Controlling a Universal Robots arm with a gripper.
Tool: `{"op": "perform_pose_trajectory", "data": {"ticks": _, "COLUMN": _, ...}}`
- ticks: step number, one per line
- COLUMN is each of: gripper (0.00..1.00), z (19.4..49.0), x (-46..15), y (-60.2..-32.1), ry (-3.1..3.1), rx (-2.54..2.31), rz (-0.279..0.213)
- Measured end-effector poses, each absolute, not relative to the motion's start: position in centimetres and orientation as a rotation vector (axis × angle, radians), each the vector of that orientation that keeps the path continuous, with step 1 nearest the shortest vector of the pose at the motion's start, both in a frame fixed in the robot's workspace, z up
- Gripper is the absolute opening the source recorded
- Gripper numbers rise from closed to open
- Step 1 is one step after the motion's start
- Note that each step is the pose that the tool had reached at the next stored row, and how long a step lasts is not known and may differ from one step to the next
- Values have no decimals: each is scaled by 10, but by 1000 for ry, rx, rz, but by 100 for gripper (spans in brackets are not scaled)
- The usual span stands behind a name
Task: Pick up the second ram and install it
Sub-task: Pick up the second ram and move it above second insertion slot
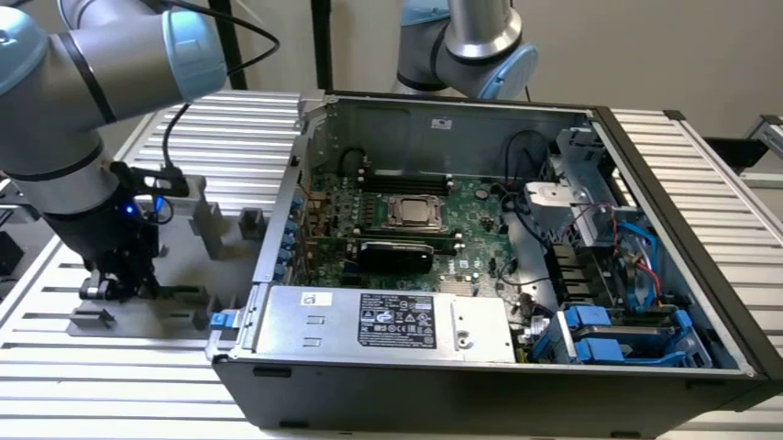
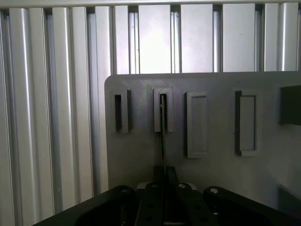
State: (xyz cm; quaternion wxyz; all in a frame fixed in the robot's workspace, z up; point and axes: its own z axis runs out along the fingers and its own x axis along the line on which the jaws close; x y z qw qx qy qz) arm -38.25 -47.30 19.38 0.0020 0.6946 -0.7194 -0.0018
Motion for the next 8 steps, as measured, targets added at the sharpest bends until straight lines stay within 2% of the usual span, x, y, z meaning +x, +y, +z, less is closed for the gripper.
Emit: {"op": "perform_pose_trajectory", "data": {"ticks": 8, "gripper": 0, "z": 196, "x": -383, "y": -473, "ry": -2286, "rx": 2148, "rz": -6}}
